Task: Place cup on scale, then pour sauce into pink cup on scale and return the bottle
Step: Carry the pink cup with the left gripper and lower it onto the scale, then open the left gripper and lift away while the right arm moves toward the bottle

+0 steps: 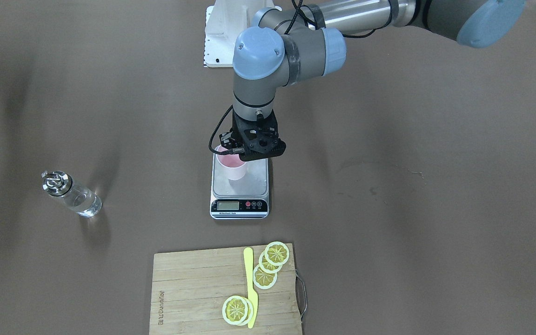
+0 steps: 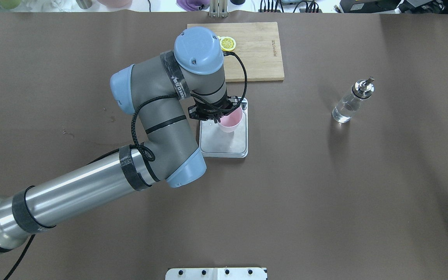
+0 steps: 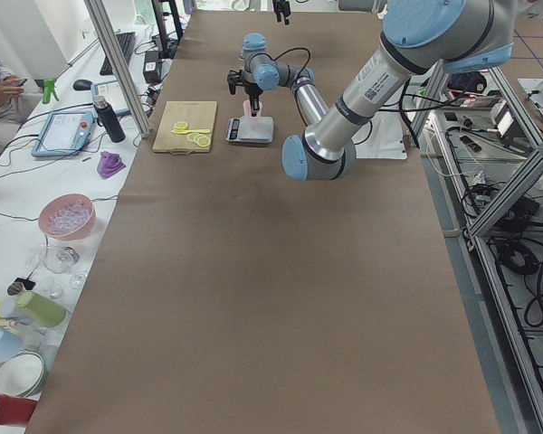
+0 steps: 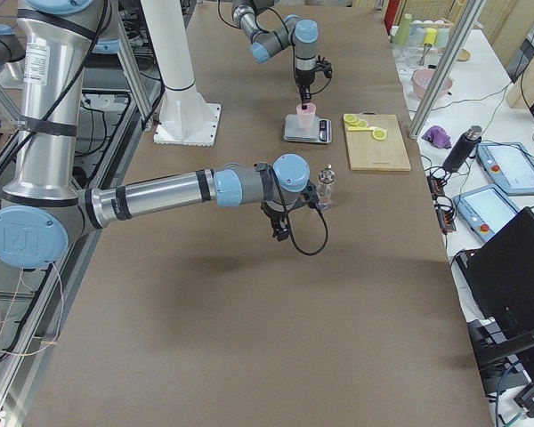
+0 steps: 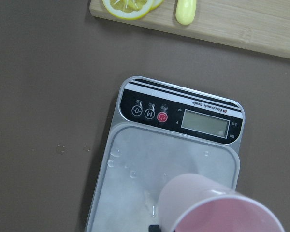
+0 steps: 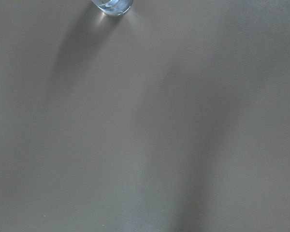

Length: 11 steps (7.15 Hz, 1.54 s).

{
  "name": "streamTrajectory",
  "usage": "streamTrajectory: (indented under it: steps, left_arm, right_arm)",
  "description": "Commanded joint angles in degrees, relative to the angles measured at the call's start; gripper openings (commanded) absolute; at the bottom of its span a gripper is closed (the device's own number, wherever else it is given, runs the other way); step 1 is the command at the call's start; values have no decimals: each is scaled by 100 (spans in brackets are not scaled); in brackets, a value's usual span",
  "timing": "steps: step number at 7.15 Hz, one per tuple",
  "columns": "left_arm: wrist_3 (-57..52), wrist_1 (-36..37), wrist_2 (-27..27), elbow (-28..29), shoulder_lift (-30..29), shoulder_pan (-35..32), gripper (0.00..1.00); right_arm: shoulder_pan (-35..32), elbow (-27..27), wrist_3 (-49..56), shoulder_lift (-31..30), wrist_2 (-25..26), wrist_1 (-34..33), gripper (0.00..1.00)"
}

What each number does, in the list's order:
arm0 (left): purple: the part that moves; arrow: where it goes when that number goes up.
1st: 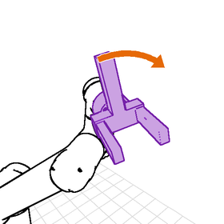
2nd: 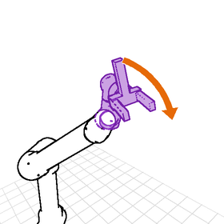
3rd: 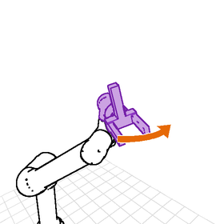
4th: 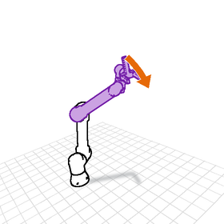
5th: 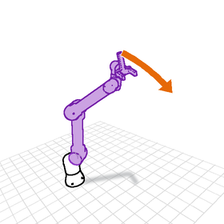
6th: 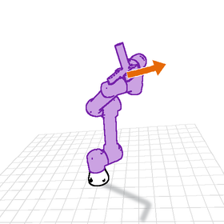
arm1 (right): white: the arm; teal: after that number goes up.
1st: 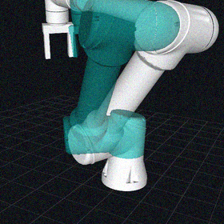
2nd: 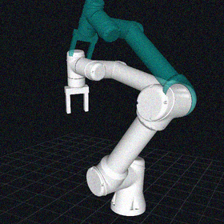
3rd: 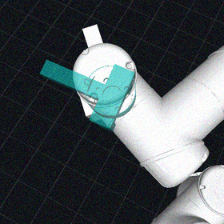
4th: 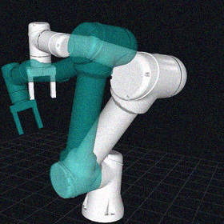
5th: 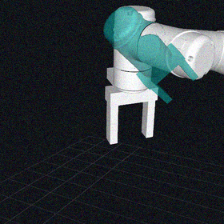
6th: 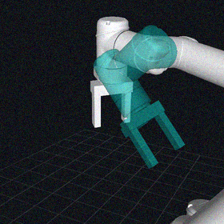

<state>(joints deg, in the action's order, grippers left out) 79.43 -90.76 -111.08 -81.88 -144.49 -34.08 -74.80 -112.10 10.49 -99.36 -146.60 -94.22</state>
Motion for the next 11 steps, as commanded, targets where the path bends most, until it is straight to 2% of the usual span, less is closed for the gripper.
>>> streamTrajectory:
  steps: [1, 3, 4, 5, 6, 7, 9, 10, 11]
  left_arm:
    - [-6, -3, -2, 58, 26, 50, 0]
    - [2, -12, -10, 102, 44, 68, 0]
    - [-6, -12, -10, 102, 53, 68, 15]
    - [-128, -12, -28, 41, 79, 50, 53]
    - [-269, -3, -37, 15, 88, 33, 84]
    - [-296, 23, -72, -203, 131, -98, 86]
    - [-462, 67, -81, -1517, 1050, -396, 86]
    - [-585, 76, -81, -2037, 1498, -537, 87]
    - [-587, 76, -81, -2347, 1807, -608, 87]
  right_arm:
    - [0, -4, -3, -4, 0, 0, 100]
    - [18, 4, -3, 5, 0, 0, 100]
    - [44, 13, -3, 5, 0, 0, 100]
    - [44, 13, -3, 5, 0, 0, 100]
    - [44, 22, -3, 5, 9, 0, 100]
    - [70, 13, -3, 13, 17, 0, 100]
    - [158, -22, -100, 128, 420, 104, 100]
    - [246, 21, -100, 145, 726, 454, 100]
    - [412, 196, -100, 224, 1138, 1075, 100]
